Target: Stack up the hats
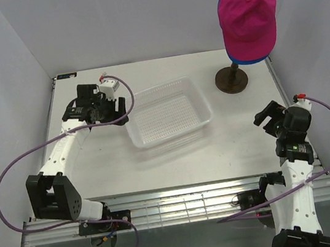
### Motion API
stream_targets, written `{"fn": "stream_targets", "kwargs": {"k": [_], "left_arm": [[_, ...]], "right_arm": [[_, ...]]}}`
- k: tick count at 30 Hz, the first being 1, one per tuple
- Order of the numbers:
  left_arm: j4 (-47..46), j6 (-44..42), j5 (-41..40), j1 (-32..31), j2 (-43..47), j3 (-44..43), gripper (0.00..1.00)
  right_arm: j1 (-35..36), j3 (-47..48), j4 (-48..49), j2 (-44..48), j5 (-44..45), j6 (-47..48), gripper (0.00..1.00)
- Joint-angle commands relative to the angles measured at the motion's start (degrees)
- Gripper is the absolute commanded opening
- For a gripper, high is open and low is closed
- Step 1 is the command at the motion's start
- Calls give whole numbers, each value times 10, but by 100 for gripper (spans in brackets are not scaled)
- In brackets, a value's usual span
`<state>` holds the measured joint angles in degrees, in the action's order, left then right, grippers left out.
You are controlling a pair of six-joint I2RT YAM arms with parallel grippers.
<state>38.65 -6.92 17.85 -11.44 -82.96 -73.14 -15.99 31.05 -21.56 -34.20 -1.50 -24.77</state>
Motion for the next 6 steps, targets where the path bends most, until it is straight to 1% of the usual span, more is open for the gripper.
{"fn": "stream_targets", "kwargs": {"k": [1,6], "left_arm": [[-29,-20,-27,8,62,68,83],[-31,-29,-36,17,89,121,83]], "right_arm": [[5,-5,-18,24,-3,21,89],[8,-8,-15,45,-3,29,89]]}}
